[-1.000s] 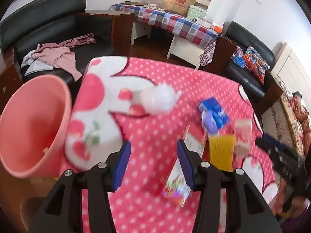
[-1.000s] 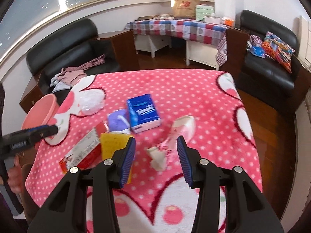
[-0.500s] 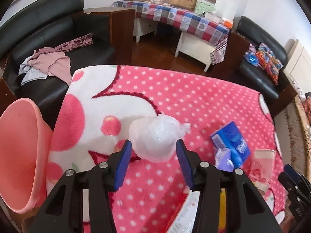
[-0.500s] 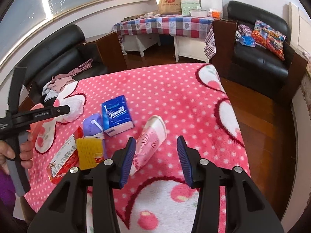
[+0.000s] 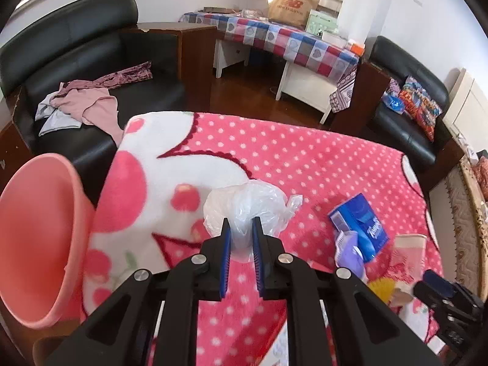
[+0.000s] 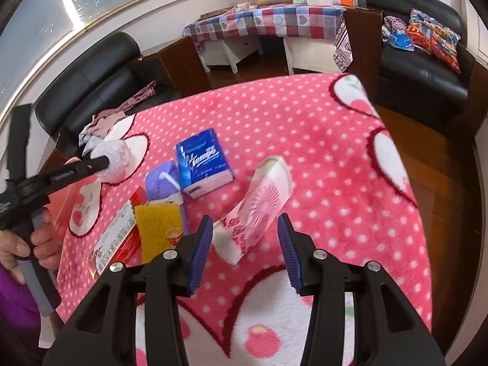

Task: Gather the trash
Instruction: 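Grasp the clear plastic bag with the left tool while the right tool grasps the pink-white paper cup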

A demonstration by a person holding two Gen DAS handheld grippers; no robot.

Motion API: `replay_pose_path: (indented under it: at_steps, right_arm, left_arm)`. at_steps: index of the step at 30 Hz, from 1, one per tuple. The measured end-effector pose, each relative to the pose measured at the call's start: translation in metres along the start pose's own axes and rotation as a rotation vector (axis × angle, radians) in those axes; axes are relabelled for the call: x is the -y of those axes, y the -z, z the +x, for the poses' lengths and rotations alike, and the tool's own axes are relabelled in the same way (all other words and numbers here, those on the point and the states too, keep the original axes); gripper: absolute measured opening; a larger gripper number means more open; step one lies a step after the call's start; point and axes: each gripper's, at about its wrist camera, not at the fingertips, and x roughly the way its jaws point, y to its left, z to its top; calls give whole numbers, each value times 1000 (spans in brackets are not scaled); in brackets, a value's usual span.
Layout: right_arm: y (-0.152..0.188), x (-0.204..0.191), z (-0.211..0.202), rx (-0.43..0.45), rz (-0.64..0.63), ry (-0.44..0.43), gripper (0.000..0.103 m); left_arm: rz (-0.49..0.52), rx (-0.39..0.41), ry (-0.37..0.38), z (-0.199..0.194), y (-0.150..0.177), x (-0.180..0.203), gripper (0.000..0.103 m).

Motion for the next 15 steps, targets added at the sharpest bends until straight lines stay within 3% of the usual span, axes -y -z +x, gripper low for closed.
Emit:
replay_pose_path:
  at_steps: [5, 15]
  right_arm:
    - [2, -1, 4, -19, 19, -8, 45]
    - [7, -5, 12, -35, 42, 5, 45]
  left_arm:
    - [29, 33, -24, -20, 15, -5, 12]
    - [-17, 32, -16, -46, 40, -27, 12]
